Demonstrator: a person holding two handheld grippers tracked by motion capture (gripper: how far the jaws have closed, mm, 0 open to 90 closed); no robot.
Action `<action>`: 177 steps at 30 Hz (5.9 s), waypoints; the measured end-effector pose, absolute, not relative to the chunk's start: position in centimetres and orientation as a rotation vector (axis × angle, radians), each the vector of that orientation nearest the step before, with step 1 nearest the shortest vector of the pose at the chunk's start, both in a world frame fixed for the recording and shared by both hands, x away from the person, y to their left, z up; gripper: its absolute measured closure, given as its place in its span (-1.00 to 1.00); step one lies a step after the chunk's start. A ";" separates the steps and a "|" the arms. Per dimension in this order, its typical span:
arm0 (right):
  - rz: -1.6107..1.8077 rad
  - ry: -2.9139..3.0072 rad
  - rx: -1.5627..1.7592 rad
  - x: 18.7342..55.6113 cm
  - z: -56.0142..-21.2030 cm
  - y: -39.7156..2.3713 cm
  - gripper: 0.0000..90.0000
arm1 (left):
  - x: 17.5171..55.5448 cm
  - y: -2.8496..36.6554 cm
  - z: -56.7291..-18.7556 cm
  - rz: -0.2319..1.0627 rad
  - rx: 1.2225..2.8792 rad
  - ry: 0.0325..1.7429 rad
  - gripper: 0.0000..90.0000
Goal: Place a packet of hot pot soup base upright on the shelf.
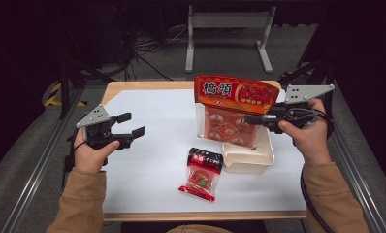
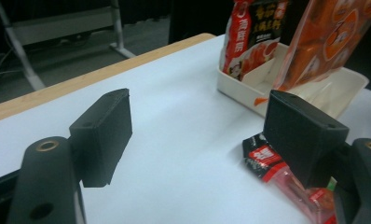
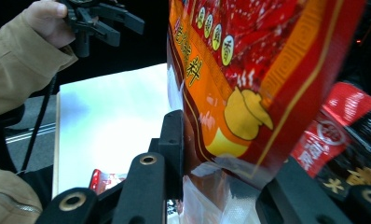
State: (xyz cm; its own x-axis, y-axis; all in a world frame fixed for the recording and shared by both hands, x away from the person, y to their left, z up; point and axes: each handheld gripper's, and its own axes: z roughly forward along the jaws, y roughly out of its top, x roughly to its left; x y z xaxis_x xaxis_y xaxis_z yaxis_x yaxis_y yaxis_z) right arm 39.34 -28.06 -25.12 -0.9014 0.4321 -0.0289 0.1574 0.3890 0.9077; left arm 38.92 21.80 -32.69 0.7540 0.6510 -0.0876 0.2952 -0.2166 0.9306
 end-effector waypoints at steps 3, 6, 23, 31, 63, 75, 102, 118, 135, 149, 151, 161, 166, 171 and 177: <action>1.512 2.374 0.542 39.4 -25.2 -28.5 0.58 | 39.1 22.1 -32.9 0.431 1.840 0.757 -0.44; 1.506 2.365 0.563 39.5 -25.2 -28.9 0.58 | 39.3 22.2 -33.1 0.435 1.838 0.776 -0.45; 1.496 2.274 0.666 39.3 -25.3 -30.6 0.58 | 39.5 22.6 -33.5 0.441 1.842 0.793 -0.46; 1.493 2.218 0.721 39.2 -25.8 -31.5 0.58 | 39.5 22.6 -33.5 0.417 1.827 0.794 -0.46; 1.332 2.192 0.891 39.6 -29.2 -30.2 0.58 | 39.4 22.5 -33.4 0.414 1.831 0.773 -0.46; 1.316 2.242 0.952 40.0 -30.7 -30.7 0.58 | 39.6 21.7 -33.7 0.399 1.848 0.762 -0.48; 1.135 2.299 1.011 39.8 -30.9 -29.1 0.58 | 39.8 21.4 -34.1 0.381 1.862 0.765 -0.50; 1.259 2.317 1.091 40.5 -33.4 -31.8 0.57 | 40.0 20.8 -34.4 0.373 1.878 0.768 -0.53; 1.379 2.179 1.097 39.0 -32.7 -34.5 0.15 | 41.0 18.6 -35.5 0.333 1.940 0.717 -0.58; 1.323 2.162 1.062 36.9 -32.1 -36.9 -0.11 | 41.4 17.5 -35.7 0.309 1.945 0.701 -0.59; 1.314 2.152 1.057 36.7 -31.9 -37.2 -0.13 | 41.5 17.2 -35.8 0.302 1.946 0.698 -0.59; 1.259 2.124 1.082 36.5 -32.5 -38.3 -0.11 | 41.7 15.2 -36.3 0.261 1.970 0.668 -0.60; 1.218 2.124 1.072 36.8 -32.9 -38.5 -0.12 | 41.9 14.4 -36.8 0.250 1.982 0.658 -0.60; 1.226 2.115 1.063 37.2 -33.7 -39.0 -0.15 | 42.2 13.4 -37.4 0.231 1.990 0.652 -0.60; 1.236 2.105 1.090 37.7 -34.4 -39.1 -0.20 | 42.5 12.4 -37.9 0.208 1.994 0.642 -0.61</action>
